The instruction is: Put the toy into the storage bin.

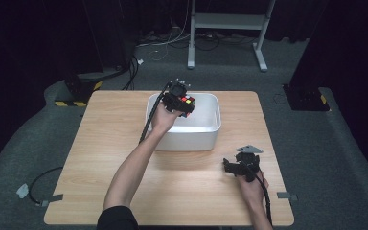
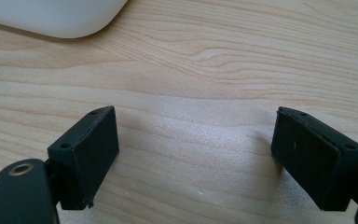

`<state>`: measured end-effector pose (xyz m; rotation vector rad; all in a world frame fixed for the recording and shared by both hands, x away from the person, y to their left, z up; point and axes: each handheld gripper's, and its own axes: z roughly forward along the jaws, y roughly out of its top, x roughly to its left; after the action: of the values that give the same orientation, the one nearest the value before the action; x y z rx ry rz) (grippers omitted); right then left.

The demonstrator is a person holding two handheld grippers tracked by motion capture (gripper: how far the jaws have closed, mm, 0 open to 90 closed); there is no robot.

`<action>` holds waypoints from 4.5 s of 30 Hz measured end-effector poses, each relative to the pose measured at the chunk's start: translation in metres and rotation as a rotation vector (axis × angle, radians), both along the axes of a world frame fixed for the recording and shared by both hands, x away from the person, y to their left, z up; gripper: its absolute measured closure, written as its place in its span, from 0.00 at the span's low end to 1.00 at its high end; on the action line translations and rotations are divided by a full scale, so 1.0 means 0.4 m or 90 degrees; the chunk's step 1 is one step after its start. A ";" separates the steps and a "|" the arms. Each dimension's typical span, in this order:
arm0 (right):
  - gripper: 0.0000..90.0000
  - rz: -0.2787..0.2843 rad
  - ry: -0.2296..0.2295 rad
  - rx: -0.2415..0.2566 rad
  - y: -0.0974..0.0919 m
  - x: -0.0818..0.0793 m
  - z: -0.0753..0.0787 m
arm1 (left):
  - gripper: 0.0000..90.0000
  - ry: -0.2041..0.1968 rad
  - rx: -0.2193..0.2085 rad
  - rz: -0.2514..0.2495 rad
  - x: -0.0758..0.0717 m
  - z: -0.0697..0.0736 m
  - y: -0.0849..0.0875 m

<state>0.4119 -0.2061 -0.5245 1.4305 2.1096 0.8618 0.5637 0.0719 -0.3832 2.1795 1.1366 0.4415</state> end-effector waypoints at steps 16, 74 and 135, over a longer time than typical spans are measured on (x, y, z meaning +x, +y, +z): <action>0.16 0.000 0.000 0.000 0.000 0.000 0.000 | 0.36 0.015 0.029 0.009 0.006 -0.015 0.002; 0.16 0.001 0.000 -0.001 0.000 0.000 0.000 | 0.37 -0.012 0.023 -0.007 -0.082 0.034 0.024; 0.16 0.001 0.000 0.000 0.000 0.000 0.000 | 0.37 -0.035 0.032 -0.045 -0.184 0.031 0.038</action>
<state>0.4120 -0.2060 -0.5245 1.4291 2.1108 0.8614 0.4901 0.0870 -0.3708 2.2289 1.0266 0.5010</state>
